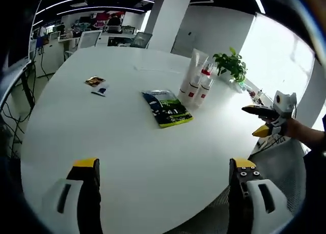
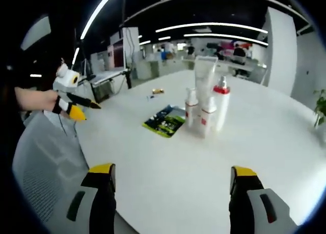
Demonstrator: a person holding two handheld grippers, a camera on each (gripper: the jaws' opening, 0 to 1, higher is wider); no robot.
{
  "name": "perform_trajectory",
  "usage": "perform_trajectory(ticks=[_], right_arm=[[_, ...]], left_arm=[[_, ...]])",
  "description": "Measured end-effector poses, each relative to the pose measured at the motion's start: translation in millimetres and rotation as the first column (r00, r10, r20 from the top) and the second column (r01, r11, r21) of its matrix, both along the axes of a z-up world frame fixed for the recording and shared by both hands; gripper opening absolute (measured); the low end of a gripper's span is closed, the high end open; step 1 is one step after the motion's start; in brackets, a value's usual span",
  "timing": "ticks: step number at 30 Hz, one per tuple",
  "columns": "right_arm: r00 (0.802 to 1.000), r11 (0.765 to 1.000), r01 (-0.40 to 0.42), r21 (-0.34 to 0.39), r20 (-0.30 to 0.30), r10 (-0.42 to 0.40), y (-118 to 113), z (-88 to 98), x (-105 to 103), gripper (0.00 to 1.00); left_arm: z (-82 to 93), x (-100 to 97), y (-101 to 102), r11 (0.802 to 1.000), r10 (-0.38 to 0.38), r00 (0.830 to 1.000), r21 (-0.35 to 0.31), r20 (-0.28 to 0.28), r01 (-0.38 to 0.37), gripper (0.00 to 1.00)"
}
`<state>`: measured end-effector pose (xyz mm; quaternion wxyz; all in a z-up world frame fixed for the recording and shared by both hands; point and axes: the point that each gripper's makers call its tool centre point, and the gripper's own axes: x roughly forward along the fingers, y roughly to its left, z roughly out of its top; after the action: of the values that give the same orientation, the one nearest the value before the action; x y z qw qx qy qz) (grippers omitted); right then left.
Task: Arrange the skincare products in the storage area until every visible bottle or jar stands upright without overlapping.
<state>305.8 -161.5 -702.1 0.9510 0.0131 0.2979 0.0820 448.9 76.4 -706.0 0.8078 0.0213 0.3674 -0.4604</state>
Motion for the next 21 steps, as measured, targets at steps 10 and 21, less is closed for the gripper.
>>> perform_trajectory(ticks=[10,21], right_arm=[[0.999,0.999,0.026,0.018,-0.020,-0.026,-4,-4.3,-3,0.94],[0.998,1.000,0.016,0.027,-0.067,-0.014,-2,-15.7,-6,0.93]], left_arm=[[1.1,29.3,-16,1.000,0.006,1.000,0.011,0.007,-0.006,0.98],[-8.2,65.2,-27,0.999,0.004,1.000,0.036,0.005,-0.005,0.96]])
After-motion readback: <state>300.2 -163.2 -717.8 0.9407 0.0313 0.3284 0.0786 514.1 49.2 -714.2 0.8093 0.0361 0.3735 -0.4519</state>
